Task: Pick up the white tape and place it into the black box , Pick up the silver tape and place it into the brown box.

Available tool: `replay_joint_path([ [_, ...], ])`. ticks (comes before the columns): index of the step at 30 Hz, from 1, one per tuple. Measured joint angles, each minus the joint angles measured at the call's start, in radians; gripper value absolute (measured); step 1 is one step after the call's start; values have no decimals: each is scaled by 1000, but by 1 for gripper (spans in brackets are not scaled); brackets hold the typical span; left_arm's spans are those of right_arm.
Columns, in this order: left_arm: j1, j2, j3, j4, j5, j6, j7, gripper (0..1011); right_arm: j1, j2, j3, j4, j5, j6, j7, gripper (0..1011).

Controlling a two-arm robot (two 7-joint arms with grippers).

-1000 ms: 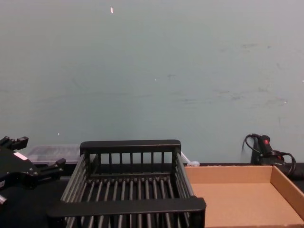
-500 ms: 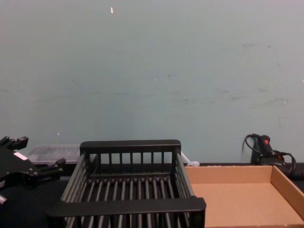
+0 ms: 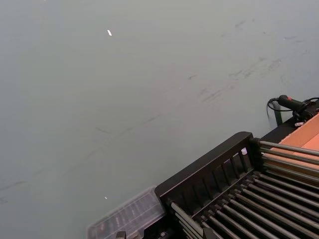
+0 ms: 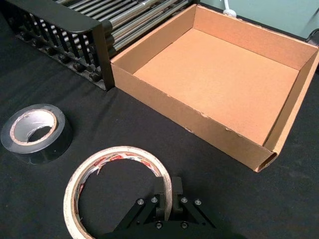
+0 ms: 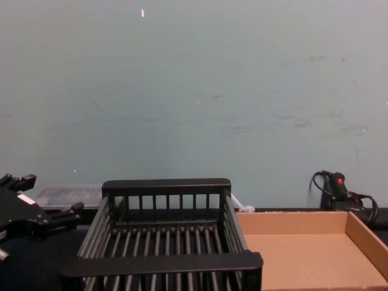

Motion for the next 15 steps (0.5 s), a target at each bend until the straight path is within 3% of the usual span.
replay_joint_path([
  [11,0,0,0,0,0,0,0,1001,0,0,0,0,0,0,0,90],
  [15,0,0,0,0,0,0,0,1001,-6,7,2,-3,-1,-26,16,88],
])
